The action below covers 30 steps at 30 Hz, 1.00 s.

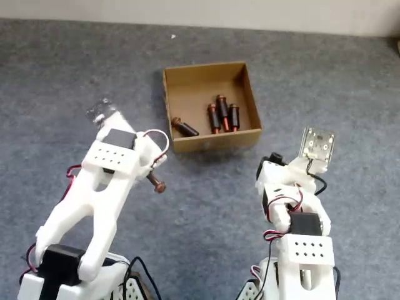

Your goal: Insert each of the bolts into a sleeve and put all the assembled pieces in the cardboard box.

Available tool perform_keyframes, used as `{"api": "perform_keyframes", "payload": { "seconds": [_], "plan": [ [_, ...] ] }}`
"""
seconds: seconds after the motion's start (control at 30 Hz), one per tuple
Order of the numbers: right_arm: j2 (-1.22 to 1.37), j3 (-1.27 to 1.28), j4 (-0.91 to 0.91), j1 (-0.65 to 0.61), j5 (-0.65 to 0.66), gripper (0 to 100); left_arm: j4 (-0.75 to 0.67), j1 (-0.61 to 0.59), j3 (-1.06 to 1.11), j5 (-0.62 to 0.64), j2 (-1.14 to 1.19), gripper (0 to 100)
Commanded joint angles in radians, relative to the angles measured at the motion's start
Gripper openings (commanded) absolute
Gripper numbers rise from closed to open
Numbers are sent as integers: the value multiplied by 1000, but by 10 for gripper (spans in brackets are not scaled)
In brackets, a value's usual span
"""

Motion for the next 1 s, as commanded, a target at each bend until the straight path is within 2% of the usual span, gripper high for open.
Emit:
{"api": "perform_keyframes", "payload": {
  "seconds": [0.0, 0.13, 0.33, 0.57, 0.63, 0.77, 0.97],
  "plan": [
    [-22, -8, -36, 10, -11, 5, 8, -13, -8, 11, -39, 5],
    [-22, -8, -36, 10, -11, 5, 8, -16, -12, -37, -47, 5],
    [-22, -8, -36, 10, -11, 5, 8, -28, -15, -43, -47, 11],
    [-21, -7, -36, 10, -9, 5, 8, -85, -22, -41, -47, 200],
    [-21, -7, -36, 10, -9, 5, 8, -85, -22, -41, -47, 224],
    [-21, -7, -36, 10, -9, 5, 8, -97, -25, -55, -48, 197],
    [-19, -7, -36, 10, -9, 5, 2, -191, -62, -339, -139, 27]
  ]
}}
